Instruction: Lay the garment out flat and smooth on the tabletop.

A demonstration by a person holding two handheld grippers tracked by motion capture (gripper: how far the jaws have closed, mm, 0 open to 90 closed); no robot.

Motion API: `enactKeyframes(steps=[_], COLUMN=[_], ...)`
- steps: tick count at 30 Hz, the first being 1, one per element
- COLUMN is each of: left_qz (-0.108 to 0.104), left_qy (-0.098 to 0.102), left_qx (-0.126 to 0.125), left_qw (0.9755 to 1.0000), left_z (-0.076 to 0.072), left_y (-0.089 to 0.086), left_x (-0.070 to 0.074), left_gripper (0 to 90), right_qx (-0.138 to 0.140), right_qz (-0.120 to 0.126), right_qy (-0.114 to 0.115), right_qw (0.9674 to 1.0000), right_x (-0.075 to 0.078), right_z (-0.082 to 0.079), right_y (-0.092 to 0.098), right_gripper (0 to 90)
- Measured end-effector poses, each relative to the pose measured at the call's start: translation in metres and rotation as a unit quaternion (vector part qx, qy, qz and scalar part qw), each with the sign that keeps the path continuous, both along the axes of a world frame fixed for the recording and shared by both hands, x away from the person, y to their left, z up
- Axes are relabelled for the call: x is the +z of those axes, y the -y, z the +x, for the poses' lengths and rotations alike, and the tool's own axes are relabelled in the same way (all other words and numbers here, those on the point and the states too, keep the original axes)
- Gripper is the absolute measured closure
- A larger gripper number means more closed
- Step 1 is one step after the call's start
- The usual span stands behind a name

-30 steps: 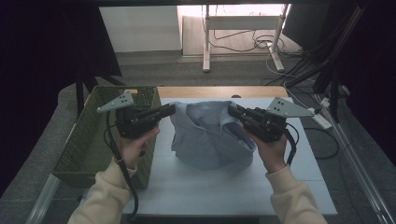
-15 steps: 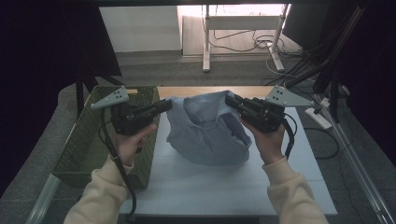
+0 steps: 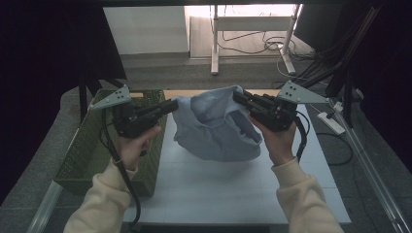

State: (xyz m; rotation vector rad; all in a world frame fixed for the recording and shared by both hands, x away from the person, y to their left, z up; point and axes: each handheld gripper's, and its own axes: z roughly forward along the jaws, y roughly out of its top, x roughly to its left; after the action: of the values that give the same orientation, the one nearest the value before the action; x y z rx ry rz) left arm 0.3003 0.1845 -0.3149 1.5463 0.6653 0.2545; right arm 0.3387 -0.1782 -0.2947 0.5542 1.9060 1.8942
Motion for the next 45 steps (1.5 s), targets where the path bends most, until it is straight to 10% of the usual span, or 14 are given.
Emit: enactKeyframes(steps=[9,21,34,45], left_qz=[-0.004,-0.011,0.036,0.049], left_qy=[0.001,0.031,-0.049,-0.048], left_qx=[0.002,-0.020,-0.001,0.013], left_qw=[1.0000,0.9993,0.9981,0.9976], left_z=[-0.003,-0.046,0.008,0.019], left_y=[-0.004,-0.008,0.018,0.022], left_x=[0.001,0.010,-0.045,-0.046], left_gripper=[87.5,87.5,87.3,86.3], right_qx=[0.004,0.037,-0.041,-0.055], right_qz=[0.001,-0.027,-0.063,-0.070], right_qy=[-0.006,0.042,-0.072,-0.075], right_qw=[1.0000,0.9981,0.9946,0.9932], right_x=[-0.002,0.016,-0.056,-0.063], right_z=[-0.001,-0.063,0.009,0.020], right_y=[0.001,-0.003,0.020,0.023], right_gripper=[84.2,84.2,84.1,81.4])
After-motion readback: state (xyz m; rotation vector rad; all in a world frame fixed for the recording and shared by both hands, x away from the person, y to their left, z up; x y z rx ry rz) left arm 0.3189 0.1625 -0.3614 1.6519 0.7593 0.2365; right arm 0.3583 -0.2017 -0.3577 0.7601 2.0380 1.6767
